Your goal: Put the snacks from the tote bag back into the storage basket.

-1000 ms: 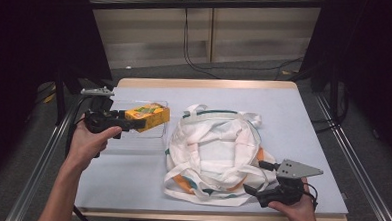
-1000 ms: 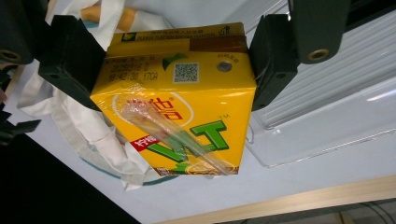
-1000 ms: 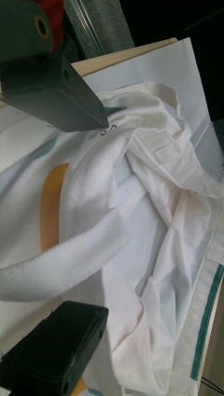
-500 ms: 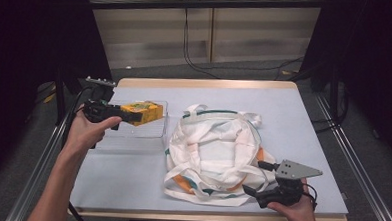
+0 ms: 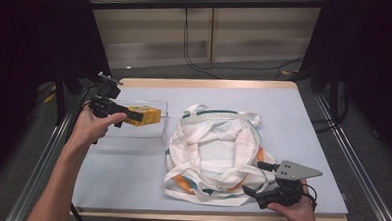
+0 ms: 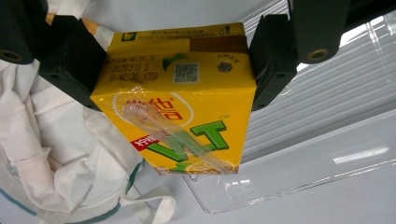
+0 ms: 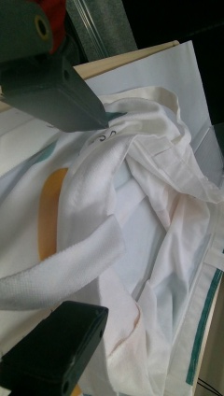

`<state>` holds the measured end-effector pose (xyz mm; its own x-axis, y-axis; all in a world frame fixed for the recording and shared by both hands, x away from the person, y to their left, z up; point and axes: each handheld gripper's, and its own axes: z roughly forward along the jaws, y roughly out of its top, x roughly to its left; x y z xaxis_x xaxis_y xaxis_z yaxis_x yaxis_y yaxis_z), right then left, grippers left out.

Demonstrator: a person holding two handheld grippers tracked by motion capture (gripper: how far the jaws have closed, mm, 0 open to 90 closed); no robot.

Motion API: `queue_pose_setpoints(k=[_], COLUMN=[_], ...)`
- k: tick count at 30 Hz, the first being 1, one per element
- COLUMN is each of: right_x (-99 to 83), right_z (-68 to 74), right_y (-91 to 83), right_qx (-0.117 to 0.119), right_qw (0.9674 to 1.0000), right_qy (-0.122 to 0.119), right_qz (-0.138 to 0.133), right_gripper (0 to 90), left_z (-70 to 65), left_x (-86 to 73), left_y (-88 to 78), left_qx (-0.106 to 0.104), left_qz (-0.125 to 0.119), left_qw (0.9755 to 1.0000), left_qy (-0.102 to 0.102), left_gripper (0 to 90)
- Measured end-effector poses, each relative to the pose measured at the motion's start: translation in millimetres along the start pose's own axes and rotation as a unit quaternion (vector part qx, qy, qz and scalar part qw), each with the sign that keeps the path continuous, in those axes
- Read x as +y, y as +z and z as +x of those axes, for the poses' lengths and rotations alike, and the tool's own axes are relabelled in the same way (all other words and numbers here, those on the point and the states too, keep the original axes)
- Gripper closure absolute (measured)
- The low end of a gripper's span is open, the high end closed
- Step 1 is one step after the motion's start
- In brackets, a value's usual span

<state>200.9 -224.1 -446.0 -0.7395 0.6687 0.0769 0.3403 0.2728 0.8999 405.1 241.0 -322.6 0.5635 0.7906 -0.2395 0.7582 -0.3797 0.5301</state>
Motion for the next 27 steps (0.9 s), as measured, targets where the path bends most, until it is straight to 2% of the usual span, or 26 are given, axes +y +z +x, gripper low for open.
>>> queue_pose_setpoints(k=[3,7,8,9,14,18,20,21,23,24,26,27], right_x=[-0.1,-0.3,-0.3,-0.3,-0.8,-1.1,-1.1,-1.1,-0.7,-0.6,-0.3,-0.4], right_z=[0.3,0.5,0.5,0.2,-0.4,-0.7,-0.4,-0.3,0.1,0.7,1.5,2.0], right_y=[-0.7,-1.0,-0.9,-0.5,0.3,0.2,-0.2,-0.4,0.0,0.4,1.4,1.3], right_qx=[0.000,-0.001,-0.001,-0.001,0.000,0.001,0.000,-0.001,0.001,0.002,0.004,0.001], right_qw=[1.0000,1.0000,1.0000,1.0000,1.0000,1.0000,1.0000,1.0000,1.0000,1.0000,1.0000,1.0000], right_qy=[0.001,0.001,0.001,0.001,0.002,0.002,0.000,0.000,-0.002,-0.002,-0.005,-0.005], right_qz=[0.000,0.002,0.002,0.002,0.002,0.002,0.002,0.003,0.003,0.004,0.005,0.006], right_gripper=[8.7,8.7,8.7,8.7,8.7,8.7,8.7,8.7,8.8,8.8,8.8,8.8], left_z=[2.7,7.1,7.1,7.1,7.4,7.9,7.2,6.1,5.4,5.3,6.0,5.6], left_x=[3.3,8.9,10.9,12.2,20.3,26.6,29.5,31.2,33.6,34.6,37.0,37.5], left_y=[5.2,11.3,14.1,15.5,23.7,30.6,32.1,35.3,40.3,41.8,44.6,46.0], left_qx=[0.008,0.009,0.013,0.017,0.023,0.027,0.033,0.035,0.048,0.045,0.045,0.046], left_qz=[0.010,0.028,0.031,0.035,0.049,0.071,0.070,0.076,0.091,0.086,0.096,0.096], left_qw=[0.9999,0.9995,0.9993,0.9991,0.9981,0.9967,0.9967,0.9962,0.9946,0.9950,0.9940,0.9936], left_qy=[-0.004,-0.010,-0.017,-0.015,-0.030,-0.027,-0.023,-0.026,-0.019,-0.027,-0.025,-0.036], left_gripper=[27.3,27.3,27.3,27.3,27.3,27.3,27.3,27.3,27.3,27.3,27.3,27.3])
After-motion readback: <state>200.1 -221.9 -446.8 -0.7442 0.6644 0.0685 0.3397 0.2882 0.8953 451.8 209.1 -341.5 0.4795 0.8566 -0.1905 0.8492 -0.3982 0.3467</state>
